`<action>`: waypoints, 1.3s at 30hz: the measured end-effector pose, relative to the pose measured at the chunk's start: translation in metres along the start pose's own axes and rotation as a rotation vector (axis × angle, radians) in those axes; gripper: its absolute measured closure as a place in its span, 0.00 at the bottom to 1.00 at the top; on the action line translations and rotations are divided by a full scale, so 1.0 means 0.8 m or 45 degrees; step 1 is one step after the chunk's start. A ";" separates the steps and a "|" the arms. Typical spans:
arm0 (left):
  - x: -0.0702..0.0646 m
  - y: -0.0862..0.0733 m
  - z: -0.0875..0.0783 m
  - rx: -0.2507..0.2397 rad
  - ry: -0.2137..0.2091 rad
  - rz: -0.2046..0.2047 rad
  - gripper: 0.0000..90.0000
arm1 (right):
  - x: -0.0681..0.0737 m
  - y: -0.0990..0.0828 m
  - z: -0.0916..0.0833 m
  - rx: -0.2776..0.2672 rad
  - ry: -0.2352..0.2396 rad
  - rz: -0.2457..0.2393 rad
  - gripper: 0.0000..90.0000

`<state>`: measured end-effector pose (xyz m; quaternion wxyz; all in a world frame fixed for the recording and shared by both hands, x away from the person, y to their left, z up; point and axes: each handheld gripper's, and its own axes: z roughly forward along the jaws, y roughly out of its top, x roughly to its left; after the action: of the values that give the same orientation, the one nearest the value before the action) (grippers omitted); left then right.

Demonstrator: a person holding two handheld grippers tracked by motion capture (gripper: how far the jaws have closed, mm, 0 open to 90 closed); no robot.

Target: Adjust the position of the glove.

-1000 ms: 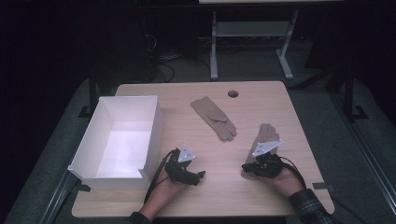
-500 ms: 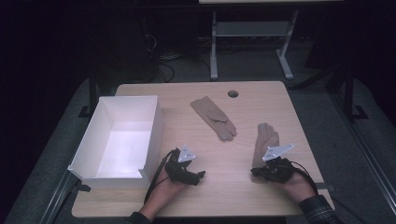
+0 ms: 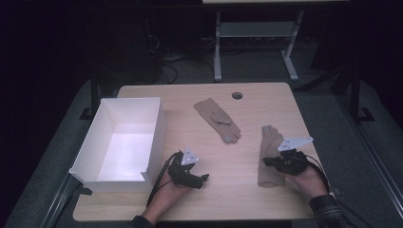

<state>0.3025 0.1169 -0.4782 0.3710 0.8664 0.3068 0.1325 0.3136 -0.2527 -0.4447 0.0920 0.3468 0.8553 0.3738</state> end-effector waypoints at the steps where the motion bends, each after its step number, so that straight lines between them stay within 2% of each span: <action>1: 0.000 0.000 0.000 0.000 0.000 0.000 0.14 | -0.009 0.003 0.001 -0.012 -0.018 0.027 1.00; 6: 0.000 0.000 0.000 0.000 0.000 -0.001 0.14 | -0.036 0.013 0.009 -0.044 -0.090 0.076 1.00; 9: 0.000 0.000 0.000 0.000 0.000 -0.001 0.14 | -0.045 0.018 0.018 -0.033 -0.118 0.101 1.00; 11: 0.000 0.000 0.000 0.000 0.000 -0.001 0.14 | -0.047 0.019 0.023 -0.028 -0.116 0.095 1.00; 18: 0.000 0.000 0.000 0.000 0.000 0.000 0.14 | -0.048 0.019 0.045 0.057 -0.128 0.092 1.00; 19: 0.000 0.000 0.000 0.000 0.000 0.000 0.14 | -0.048 0.018 0.048 0.072 -0.127 0.087 1.00; 23: 0.000 0.000 0.000 0.000 0.000 0.000 0.14 | -0.047 0.015 0.048 0.060 -0.119 0.101 1.00; 29: 0.000 0.000 0.000 0.000 0.000 0.000 0.14 | -0.039 0.012 0.048 0.047 -0.073 0.085 1.00; 35: 0.000 0.000 0.000 0.000 0.000 0.001 0.14 | -0.022 0.014 0.051 0.059 -0.023 0.062 1.00; 39: 0.000 0.000 0.000 0.000 0.000 0.000 0.14 | -0.006 0.015 0.054 0.069 0.033 0.017 1.00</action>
<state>0.3025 0.1169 -0.4782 0.3711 0.8664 0.3068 0.1326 0.3419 -0.2254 -0.4671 0.0690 0.3499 0.8639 0.3555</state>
